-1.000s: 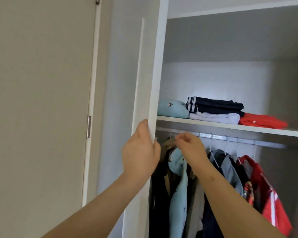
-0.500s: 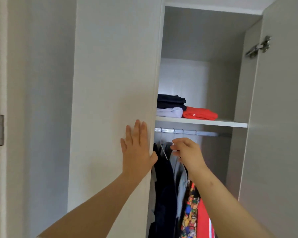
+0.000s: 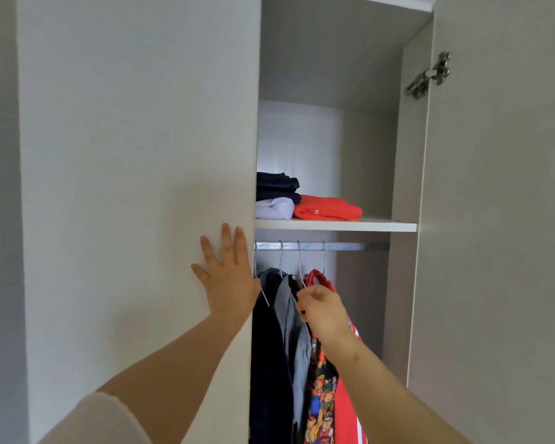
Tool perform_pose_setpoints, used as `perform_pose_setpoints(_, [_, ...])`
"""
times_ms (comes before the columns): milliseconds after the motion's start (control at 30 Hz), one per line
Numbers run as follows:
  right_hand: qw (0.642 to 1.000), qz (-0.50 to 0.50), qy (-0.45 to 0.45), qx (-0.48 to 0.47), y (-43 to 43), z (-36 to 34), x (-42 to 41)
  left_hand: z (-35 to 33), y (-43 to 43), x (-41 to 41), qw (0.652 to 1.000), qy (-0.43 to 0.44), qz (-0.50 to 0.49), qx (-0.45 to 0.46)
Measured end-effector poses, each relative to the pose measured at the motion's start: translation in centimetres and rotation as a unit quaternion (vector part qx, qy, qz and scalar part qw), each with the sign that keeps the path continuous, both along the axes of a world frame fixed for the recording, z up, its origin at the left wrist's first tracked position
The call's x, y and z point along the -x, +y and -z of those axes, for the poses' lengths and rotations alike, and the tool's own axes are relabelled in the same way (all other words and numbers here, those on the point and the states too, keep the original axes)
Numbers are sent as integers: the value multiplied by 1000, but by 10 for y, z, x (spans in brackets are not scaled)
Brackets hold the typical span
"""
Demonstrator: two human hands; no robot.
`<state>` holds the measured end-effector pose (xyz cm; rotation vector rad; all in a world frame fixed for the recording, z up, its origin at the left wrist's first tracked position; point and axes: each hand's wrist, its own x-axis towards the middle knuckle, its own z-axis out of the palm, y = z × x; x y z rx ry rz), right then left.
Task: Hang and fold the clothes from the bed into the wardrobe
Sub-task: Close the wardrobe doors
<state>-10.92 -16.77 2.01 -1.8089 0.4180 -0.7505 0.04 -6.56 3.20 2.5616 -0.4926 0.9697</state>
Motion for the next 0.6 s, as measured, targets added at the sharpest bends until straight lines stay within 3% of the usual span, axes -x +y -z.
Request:
perform_pose_setpoints(333, [999, -21, 27, 7, -5, 4, -35, 1, 11, -43, 996, -5, 21, -86])
perform_pose_setpoints(600, [999, -9, 17, 46, -14, -6, -21, -6, 15, -42, 986, 100, 87, -99])
